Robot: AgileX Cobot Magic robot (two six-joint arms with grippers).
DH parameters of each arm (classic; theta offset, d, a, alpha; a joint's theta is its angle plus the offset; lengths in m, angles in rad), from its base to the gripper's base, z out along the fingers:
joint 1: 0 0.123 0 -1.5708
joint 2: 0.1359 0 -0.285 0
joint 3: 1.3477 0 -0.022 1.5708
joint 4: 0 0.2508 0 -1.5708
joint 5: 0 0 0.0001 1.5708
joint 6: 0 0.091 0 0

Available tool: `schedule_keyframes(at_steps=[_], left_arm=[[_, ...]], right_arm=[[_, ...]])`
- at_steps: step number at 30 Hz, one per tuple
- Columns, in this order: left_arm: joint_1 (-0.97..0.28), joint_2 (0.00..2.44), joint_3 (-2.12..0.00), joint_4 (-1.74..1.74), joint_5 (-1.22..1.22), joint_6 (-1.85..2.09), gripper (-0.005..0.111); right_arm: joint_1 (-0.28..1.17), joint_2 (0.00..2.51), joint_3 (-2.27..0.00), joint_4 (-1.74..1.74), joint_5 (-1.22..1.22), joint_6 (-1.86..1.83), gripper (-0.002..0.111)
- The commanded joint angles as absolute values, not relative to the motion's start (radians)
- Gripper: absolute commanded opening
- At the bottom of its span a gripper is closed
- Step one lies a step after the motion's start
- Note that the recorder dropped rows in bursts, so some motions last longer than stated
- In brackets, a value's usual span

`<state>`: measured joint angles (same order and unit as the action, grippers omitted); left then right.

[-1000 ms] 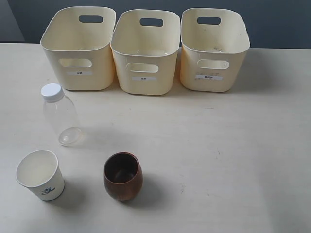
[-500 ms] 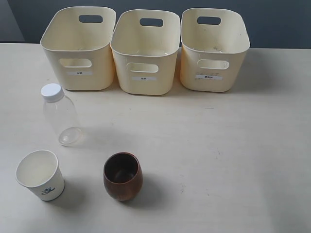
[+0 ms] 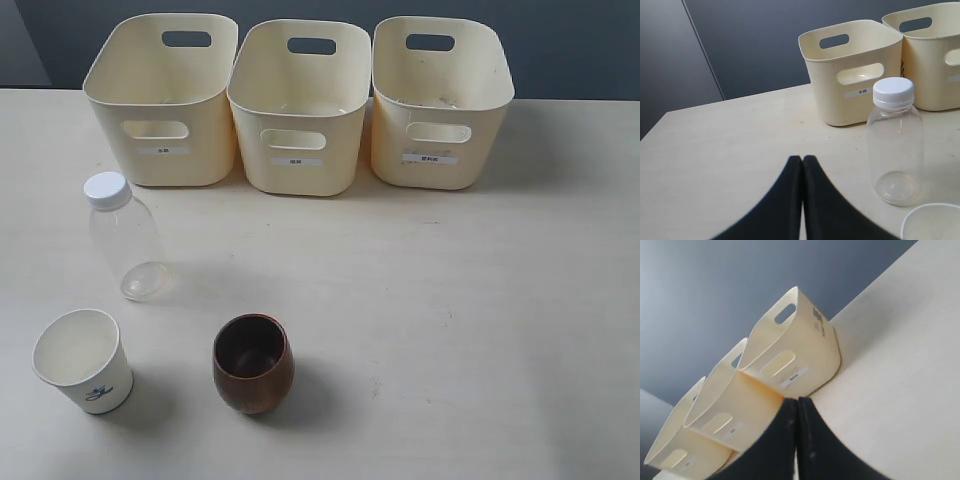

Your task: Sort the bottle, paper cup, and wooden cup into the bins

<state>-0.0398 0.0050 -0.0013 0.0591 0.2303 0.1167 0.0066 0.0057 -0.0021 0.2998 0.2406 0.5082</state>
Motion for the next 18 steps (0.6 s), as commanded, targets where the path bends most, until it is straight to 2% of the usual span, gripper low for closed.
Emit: schedule_keyframes(at_steps=[1, 4, 8, 13, 18], left_arm=[[-0.043, 0.000, 0.000, 0.066, 0.224, 0.115, 0.000], [-0.043, 0.000, 0.000, 0.066, 0.224, 0.115, 0.000], [-0.043, 0.000, 0.000, 0.066, 0.224, 0.115, 0.000], [-0.043, 0.000, 0.000, 0.066, 0.226, 0.115, 0.000], [-0.043, 0.000, 0.000, 0.066, 0.224, 0.115, 0.000]], right_arm=[[0.072, 0.000, 0.000, 0.680, 0.244, 0.120, -0.001], [0.119, 0.000, -0.019, 1.031, 0.318, -0.323, -0.001], [0.140, 0.000, -0.095, 1.433, 0.548, -0.890, -0.001], [0.140, 0.053, -0.147, 1.523, 0.542, -0.976, -0.001], [0.140, 0.225, -0.146, 1.508, 0.603, -1.014, -0.001]])
